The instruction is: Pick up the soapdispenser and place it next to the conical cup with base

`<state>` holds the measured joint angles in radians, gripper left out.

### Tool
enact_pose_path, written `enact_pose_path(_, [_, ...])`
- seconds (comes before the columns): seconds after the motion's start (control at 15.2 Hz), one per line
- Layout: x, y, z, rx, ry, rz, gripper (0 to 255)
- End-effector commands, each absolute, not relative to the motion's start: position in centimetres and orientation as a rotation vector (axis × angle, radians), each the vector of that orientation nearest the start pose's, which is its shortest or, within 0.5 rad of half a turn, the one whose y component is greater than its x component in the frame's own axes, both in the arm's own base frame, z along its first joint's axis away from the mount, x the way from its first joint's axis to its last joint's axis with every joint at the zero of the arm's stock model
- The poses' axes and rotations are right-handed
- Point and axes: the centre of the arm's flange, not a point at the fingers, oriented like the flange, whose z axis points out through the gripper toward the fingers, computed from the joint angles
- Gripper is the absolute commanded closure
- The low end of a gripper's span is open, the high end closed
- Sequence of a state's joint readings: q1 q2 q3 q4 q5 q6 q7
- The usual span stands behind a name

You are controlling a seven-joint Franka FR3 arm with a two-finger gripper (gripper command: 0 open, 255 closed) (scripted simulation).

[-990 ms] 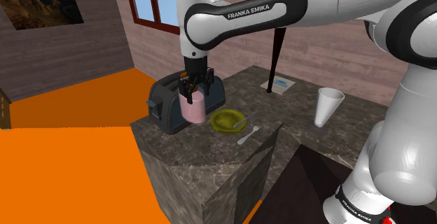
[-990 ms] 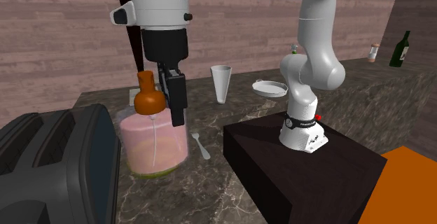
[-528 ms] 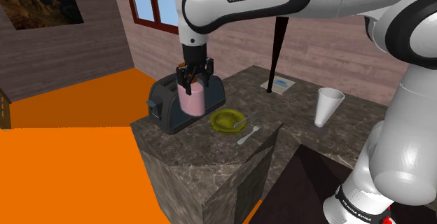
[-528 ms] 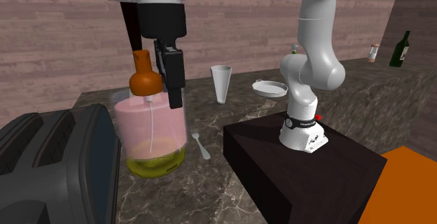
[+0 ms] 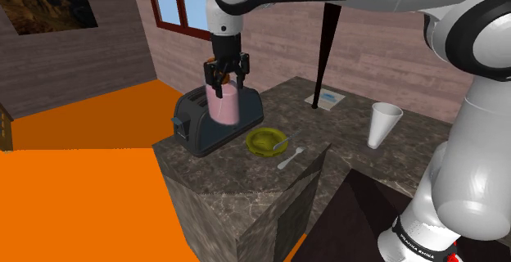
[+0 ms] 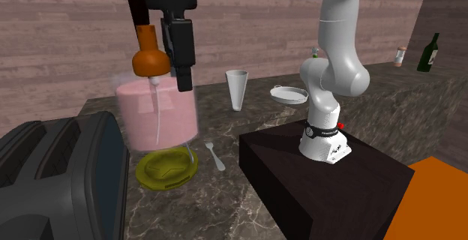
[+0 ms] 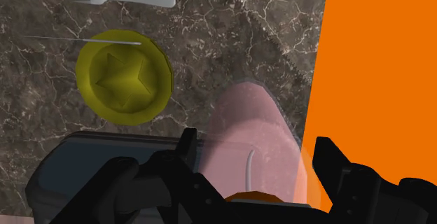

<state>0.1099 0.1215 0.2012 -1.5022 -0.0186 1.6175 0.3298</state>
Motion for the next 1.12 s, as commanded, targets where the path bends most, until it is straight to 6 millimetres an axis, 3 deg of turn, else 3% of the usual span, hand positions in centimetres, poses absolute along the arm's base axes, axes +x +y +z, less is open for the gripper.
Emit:
enact_pose_path(0.0, [56.8,17.4,60.3,-3.137,0.030,0.008,255])
enact_pose_path(0.33, [56.8,17.4,62.6,-3.137,0.030,0.008,255])
enact_pose_path(1.06, [48.0,5.9,62.6,-3.137,0.030,0.008,255])
